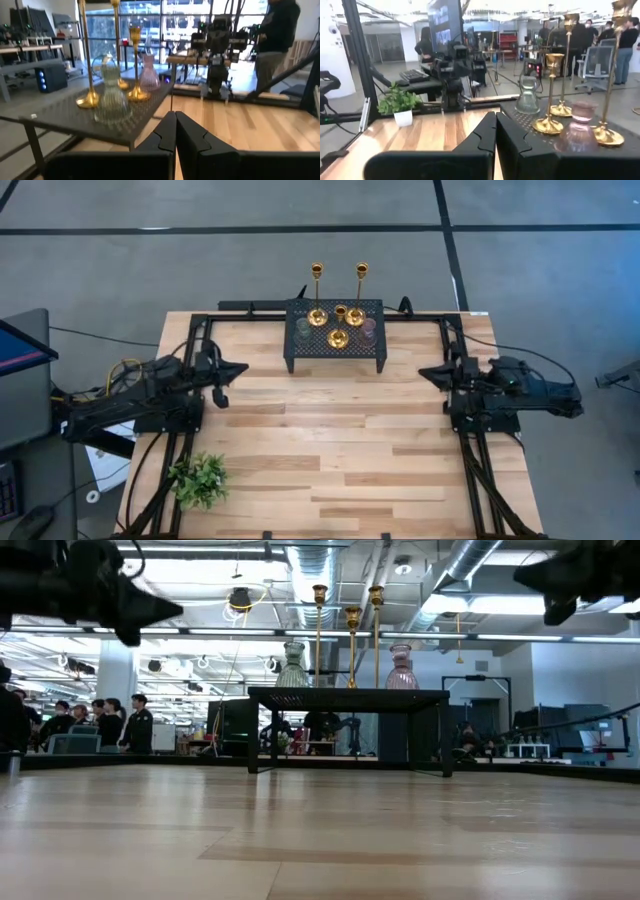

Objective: Pick & Place candle stick holders
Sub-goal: Return to Home Position

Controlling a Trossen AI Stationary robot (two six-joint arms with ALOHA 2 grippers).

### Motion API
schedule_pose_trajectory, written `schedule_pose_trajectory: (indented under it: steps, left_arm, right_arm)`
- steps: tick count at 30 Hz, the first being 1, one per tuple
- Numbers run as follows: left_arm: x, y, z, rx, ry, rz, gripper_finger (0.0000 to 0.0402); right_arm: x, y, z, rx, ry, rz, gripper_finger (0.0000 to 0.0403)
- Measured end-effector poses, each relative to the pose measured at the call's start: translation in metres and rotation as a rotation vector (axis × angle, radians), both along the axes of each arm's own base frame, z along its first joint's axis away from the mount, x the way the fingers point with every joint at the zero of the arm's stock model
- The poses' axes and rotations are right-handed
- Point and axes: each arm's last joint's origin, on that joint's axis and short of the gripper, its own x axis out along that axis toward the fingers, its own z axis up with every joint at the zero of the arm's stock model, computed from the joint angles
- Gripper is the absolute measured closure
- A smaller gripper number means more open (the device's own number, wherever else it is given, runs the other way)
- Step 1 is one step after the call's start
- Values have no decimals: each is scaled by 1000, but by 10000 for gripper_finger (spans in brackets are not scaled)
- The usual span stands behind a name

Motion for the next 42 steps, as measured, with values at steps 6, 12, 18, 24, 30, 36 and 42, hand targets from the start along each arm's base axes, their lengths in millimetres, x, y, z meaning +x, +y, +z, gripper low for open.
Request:
schedule_pose_trajectory:
  steps: [6, 12, 18, 24, 30, 36, 42]
  left_arm:
    - [7, 2, -20, -22, 3, -13, 398]
    - [10, 2, -33, -32, 13, -39, 397]
    - [11, 2, -35, -30, 23, -67, 397]
    - [11, 2, -37, -49, 31, -69, 396]
    - [11, 2, -37, -54, 35, -70, 396]
    - [15, 2, -41, -75, 84, -92, 396]
    - [21, 3, -48, -124, 163, -120, 396]
  right_arm:
    - [15, 1, -28, -1, -34, 27, 403]
    - [23, 2, -51, 29, -17, 76, 403]
    - [27, 2, -65, 29, -12, 80, 403]
    - [27, 4, -68, 18, 27, 142, 403]
    - [28, 5, -72, 10, 73, 180, 403]
    - [28, 5, -72, -33, 76, 178, 403]
    - [28, 5, -73, -32, 76, 177, 403]
